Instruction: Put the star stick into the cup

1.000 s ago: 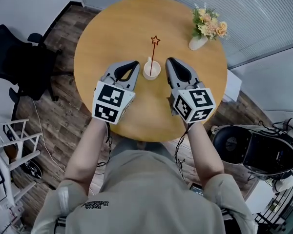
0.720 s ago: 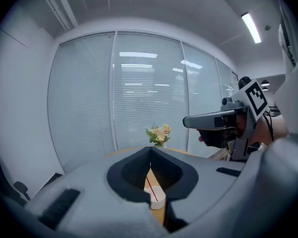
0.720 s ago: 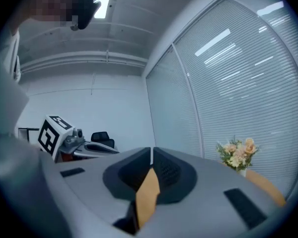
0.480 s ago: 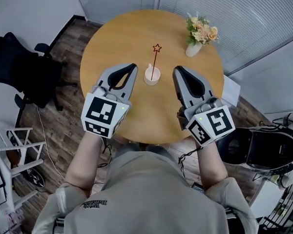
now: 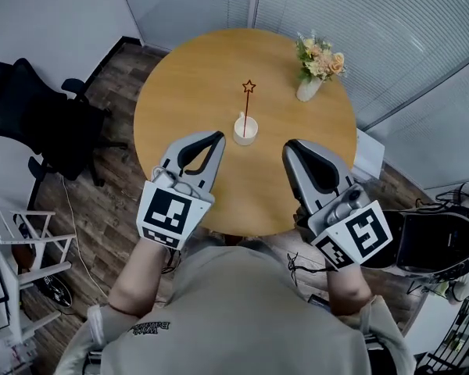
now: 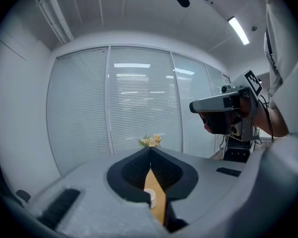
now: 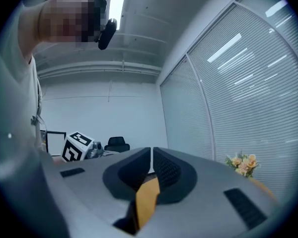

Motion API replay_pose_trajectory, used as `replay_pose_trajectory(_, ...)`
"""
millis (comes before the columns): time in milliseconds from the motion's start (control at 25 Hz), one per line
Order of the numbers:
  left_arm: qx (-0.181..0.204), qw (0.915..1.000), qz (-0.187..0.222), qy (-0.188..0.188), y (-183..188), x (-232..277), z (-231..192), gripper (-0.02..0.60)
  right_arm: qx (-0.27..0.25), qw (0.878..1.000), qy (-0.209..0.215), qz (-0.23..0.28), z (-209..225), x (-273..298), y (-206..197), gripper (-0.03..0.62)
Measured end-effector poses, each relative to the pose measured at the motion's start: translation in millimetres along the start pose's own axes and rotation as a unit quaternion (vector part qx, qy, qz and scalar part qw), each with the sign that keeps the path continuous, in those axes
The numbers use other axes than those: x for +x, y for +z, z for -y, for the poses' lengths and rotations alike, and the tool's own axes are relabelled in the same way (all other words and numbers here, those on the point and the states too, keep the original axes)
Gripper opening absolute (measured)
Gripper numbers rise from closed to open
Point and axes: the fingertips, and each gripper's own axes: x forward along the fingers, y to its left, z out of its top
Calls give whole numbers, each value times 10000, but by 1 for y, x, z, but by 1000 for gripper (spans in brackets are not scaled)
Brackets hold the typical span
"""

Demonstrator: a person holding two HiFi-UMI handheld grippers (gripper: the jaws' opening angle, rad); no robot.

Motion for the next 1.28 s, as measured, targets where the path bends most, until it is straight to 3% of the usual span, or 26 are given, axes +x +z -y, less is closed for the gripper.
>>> replay_pose_trajectory(240,-228,9996,-170,-93,-20,-6,15,21,54,9996,64,-262,-11,-2,-24,37)
replay_pose_trajectory(520,-139,9988,-459,-73,-39,-11,13,21,425,9981,199,-403,-9,-2,-44,37)
replay_pose_trajectory(1280,-108,9982,-574,163,-40,-25,9,21,354,9980,-297,-421,28,-16,-59,37)
